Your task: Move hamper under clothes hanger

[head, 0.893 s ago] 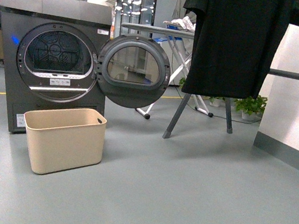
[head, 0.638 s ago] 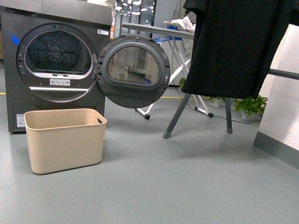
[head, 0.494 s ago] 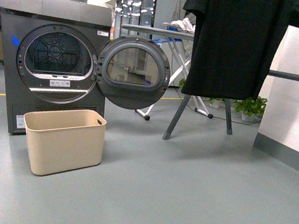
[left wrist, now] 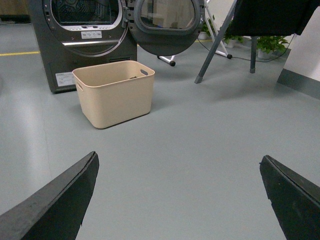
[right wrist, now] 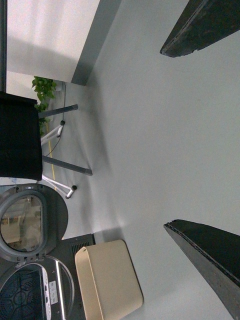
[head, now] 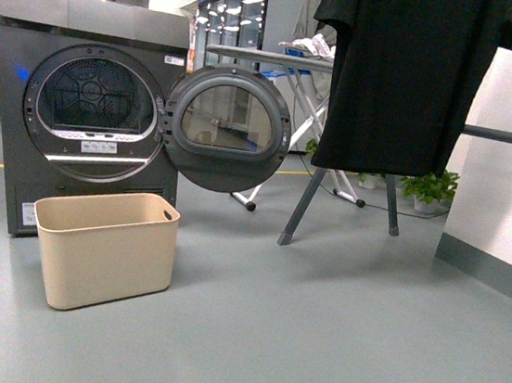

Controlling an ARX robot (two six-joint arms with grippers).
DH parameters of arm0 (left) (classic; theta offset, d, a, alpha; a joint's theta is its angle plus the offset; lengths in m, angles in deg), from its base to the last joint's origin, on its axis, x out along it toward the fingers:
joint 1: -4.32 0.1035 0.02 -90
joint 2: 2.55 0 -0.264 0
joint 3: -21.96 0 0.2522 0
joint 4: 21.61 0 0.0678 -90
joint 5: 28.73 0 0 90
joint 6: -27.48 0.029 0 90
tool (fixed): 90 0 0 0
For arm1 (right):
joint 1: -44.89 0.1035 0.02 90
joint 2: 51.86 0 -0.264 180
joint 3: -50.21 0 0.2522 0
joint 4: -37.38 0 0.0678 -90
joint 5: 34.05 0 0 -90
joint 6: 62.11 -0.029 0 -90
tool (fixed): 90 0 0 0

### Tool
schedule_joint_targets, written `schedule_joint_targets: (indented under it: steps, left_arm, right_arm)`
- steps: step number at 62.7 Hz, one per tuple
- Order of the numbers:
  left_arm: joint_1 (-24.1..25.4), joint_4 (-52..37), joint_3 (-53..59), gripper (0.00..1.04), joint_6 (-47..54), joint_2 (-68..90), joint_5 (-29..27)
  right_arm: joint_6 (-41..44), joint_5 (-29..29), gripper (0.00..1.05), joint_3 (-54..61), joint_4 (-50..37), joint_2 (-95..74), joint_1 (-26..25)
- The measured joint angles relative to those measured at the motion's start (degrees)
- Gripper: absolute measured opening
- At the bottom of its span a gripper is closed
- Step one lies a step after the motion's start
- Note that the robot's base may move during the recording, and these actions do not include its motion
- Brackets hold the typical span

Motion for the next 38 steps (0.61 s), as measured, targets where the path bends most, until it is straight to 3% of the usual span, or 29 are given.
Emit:
schedule_joint_targets:
  steps: [38]
  left_arm:
    - [0.0,0.0,0.0,0.98,0.0,0.0,0.0]
  right_arm:
    - [0.0,-0.1,0.97,0.0,0.1,0.0,0.0]
